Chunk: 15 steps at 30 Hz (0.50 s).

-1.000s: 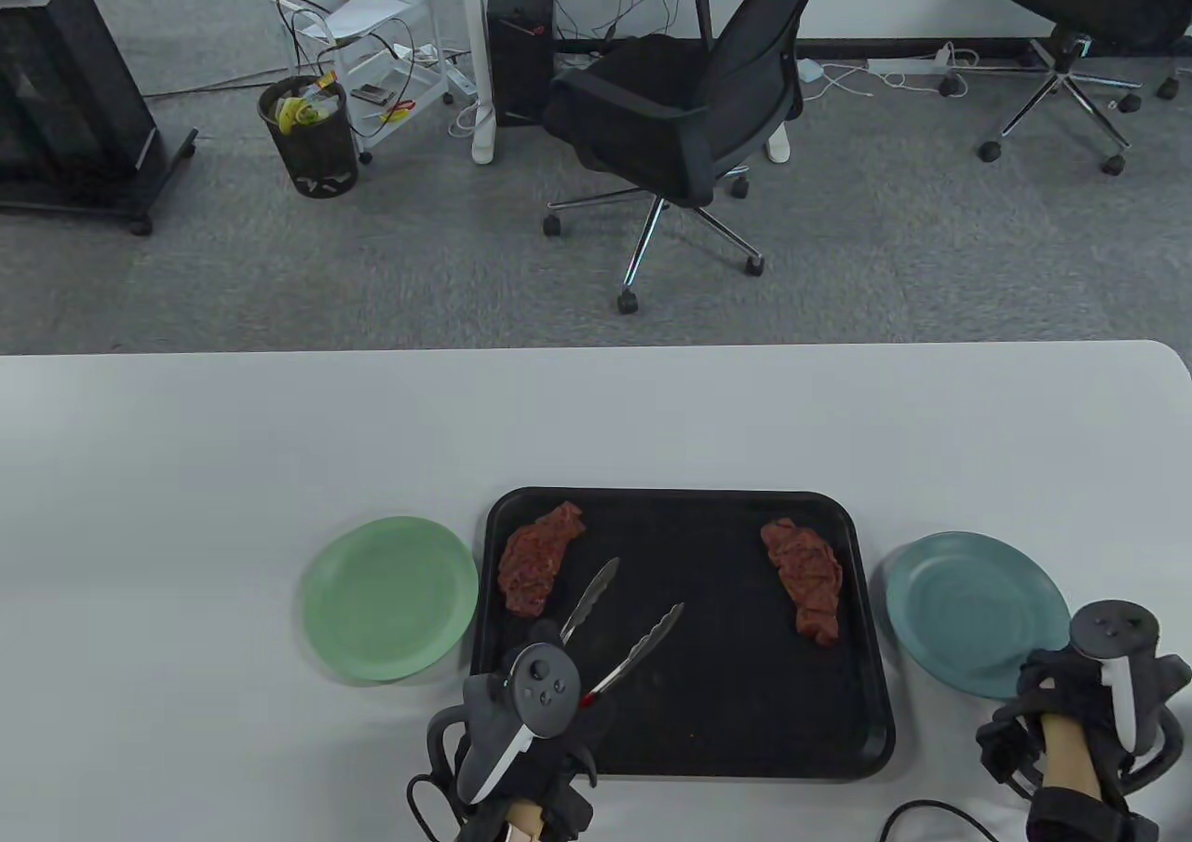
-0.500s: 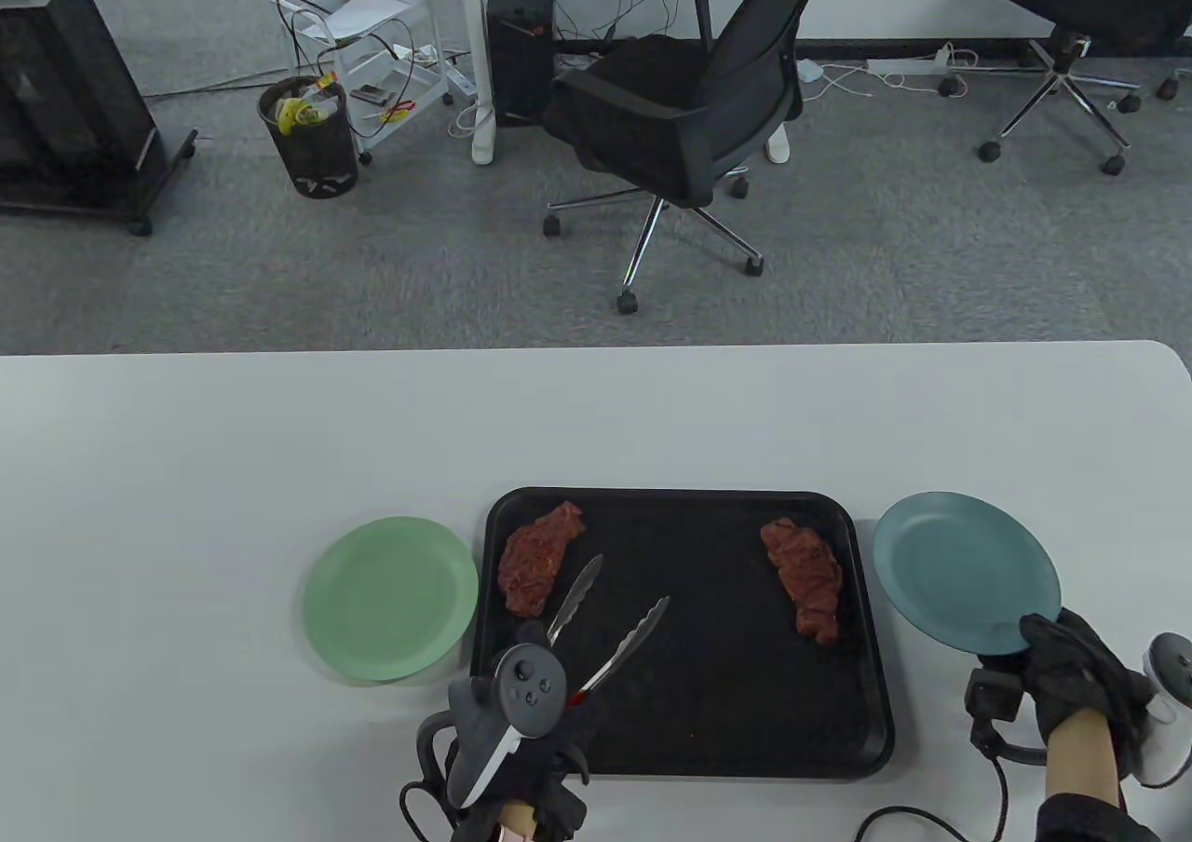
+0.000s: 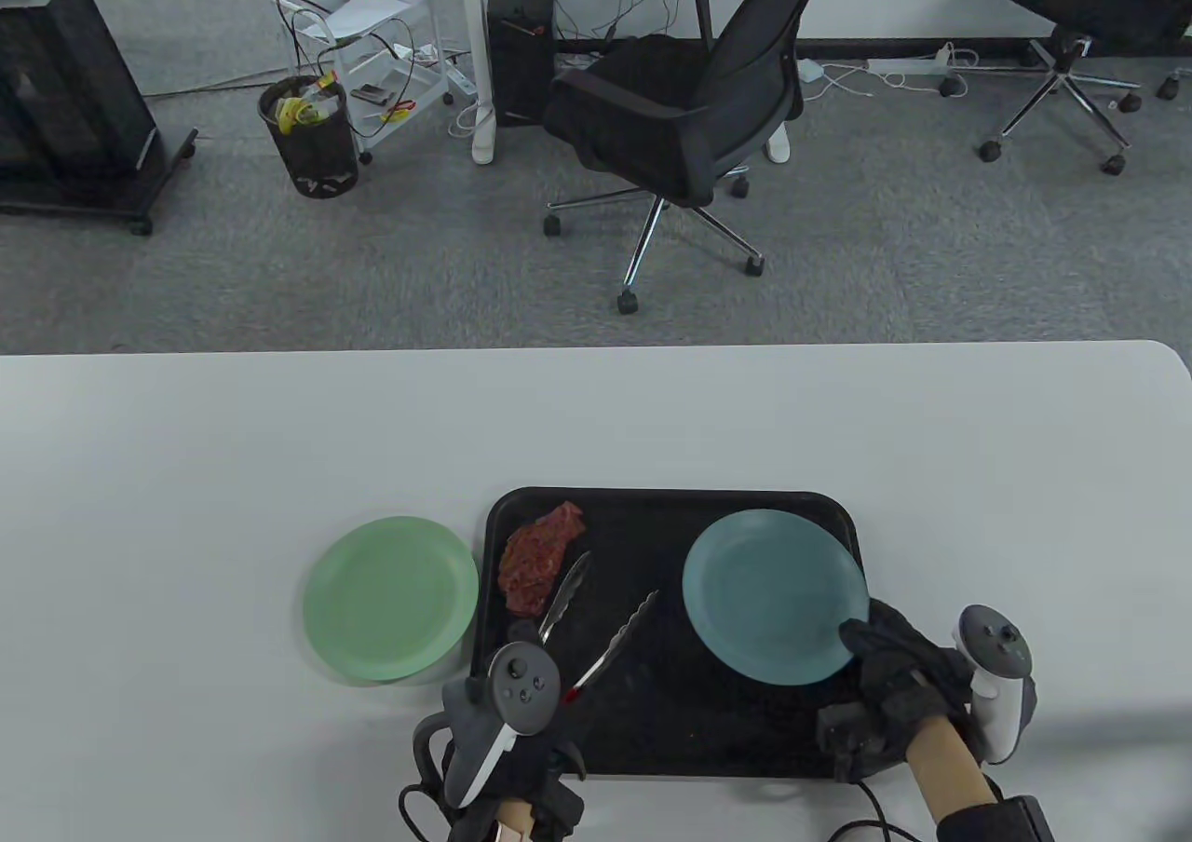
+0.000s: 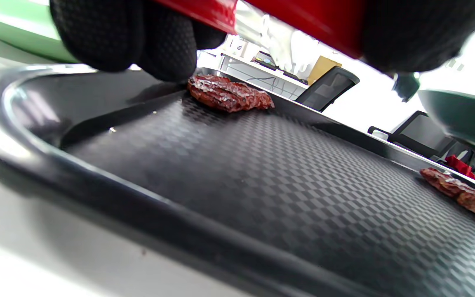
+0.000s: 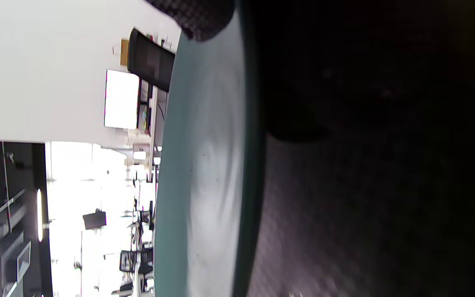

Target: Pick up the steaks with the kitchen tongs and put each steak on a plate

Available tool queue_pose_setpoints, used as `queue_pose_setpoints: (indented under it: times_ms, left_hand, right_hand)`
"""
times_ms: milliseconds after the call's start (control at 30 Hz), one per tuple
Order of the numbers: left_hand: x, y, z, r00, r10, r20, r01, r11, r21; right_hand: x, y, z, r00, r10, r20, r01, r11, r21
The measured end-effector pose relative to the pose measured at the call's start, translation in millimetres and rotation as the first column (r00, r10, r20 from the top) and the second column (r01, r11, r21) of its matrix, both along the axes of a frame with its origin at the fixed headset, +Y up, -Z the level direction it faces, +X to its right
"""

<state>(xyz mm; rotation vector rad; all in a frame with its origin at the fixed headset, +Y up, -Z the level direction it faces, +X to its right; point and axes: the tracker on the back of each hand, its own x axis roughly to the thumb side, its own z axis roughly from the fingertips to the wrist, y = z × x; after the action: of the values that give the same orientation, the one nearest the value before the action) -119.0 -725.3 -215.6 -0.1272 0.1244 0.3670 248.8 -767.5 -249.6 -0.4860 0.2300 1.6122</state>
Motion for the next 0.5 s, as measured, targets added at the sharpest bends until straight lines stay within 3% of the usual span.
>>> queue_pose_setpoints:
  times_ms: [167,300,500]
  left_hand:
    - [-5,-2,-8,0.998,-0.042,-0.047,0.042,0.999,0.004]
    - [-11,3,-26,0.981,-0.154,-0.121,0.154,0.988,-0.012]
    - [-16,7,-53,0.957,-0.197,-0.214,0.178,0.979,-0.101]
  right_hand:
    - [-3,2,6,1.000,0.006,-0.016,-0.006,1.000,0.008]
    - [8,2,6,0.999,0.035,0.015,-0.035,0.999,0.009]
    - [19,4,4,0.997,0.063,0.045,-0.064,0.998,0.022]
